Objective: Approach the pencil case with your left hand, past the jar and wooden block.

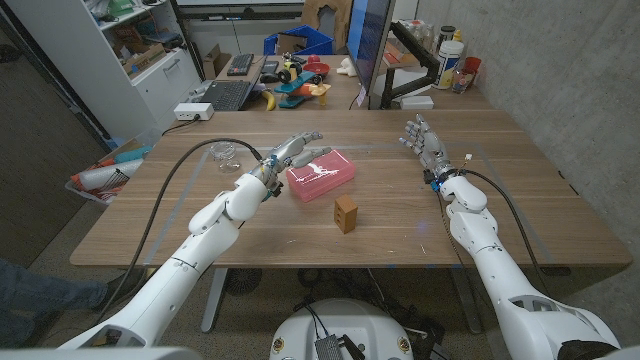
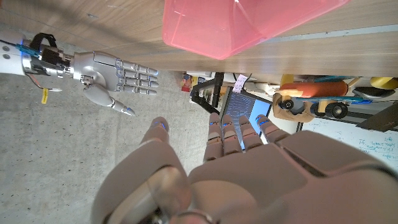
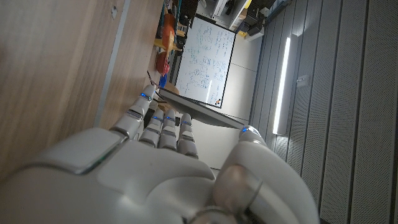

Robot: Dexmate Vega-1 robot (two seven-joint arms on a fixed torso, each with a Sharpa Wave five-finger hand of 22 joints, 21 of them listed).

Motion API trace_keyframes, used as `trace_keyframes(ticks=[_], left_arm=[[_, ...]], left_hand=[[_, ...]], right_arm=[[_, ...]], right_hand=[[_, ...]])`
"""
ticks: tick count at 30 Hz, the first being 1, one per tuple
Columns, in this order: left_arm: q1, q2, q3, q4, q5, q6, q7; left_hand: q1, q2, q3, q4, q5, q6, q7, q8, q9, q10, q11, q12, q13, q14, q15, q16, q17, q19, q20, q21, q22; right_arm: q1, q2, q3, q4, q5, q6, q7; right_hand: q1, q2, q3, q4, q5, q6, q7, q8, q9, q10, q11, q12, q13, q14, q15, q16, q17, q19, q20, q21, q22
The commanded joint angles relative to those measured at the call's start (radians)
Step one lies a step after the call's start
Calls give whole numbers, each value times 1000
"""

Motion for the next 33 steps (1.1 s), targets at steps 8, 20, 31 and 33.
trace_keyframes(ticks=[8,20,31,33], left_arm=[[-17,20,32,5,56,30,-12],[-19,27,42,3,77,53,-11],[-21,32,48,4,80,59,-16],[-20,32,48,3,82,62,-12]], left_hand=[[15,1,6,-8,-2,14,-3,3,5,9,0,8,6,11,1,6,2,7,7,-6,5],[16,0,7,-9,-2,19,-5,3,5,11,0,7,6,14,2,7,2,9,9,-8,5],[17,0,7,-11,-2,22,-7,2,5,14,0,8,6,17,2,7,2,11,10,-11,6],[18,0,8,-11,-2,21,-8,1,5,13,1,7,6,17,2,7,2,11,10,-11,6]], right_arm=[[4,-1,-3,7,-4,-4,-3],[12,2,-4,19,-6,1,-2],[14,5,-5,23,-8,2,1],[13,4,-6,18,-10,-1,0]], right_hand=[[-1,7,0,-5,4,12,2,5,2,10,-4,-4,1,7,0,2,0,10,-1,-9,4],[-2,8,-1,-6,4,13,0,5,2,11,-5,-5,2,8,0,1,0,12,-2,-13,4],[-2,9,-2,-6,4,13,1,4,2,13,-5,-6,2,8,1,1,0,14,-1,-18,4],[-2,9,-2,-7,4,14,0,4,2,13,-4,-7,2,8,0,1,0,15,-1,-19,4]])
